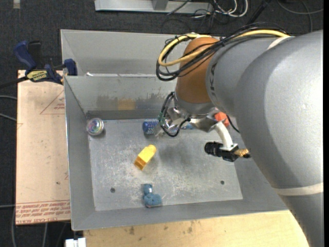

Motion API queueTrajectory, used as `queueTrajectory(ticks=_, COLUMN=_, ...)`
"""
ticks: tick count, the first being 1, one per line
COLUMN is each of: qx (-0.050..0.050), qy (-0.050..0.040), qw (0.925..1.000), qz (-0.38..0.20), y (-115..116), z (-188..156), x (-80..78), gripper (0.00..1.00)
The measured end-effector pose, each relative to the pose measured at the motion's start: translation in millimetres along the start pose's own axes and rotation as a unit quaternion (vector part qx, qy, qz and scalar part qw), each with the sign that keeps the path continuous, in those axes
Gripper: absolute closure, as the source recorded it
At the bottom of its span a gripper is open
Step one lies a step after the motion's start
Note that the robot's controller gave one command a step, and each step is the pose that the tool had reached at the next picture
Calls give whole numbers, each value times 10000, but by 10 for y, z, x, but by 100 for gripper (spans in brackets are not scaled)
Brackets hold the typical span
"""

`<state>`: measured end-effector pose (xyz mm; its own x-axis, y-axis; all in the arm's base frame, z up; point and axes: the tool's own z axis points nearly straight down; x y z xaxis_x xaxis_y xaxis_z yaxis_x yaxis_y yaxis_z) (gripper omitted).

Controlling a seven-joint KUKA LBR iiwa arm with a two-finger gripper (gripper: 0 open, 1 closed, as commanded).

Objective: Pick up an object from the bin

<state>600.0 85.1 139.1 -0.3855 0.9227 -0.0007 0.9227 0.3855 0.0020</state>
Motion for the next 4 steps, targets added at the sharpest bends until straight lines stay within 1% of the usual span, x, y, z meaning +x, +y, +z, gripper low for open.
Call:
queueTrajectory(ticks=1, qx=9, qy=-1, qw=10000, qz=0, y=-6, z=4, x=-3, gripper=0)
queueTrajectory(ticks=2, qx=32, qy=24, qw=9795, qz=-2014, y=-327, z=696, x=532, gripper=0)
queueTrajectory(ticks=3, qx=32, qy=18, qw=9744, qz=-2248, y=-909, z=573, x=608, gripper=0)
queueTrajectory(ticks=4, qx=12, qy=15, qw=9383, qz=-3457, y=-1115, z=687, x=394, gripper=0)
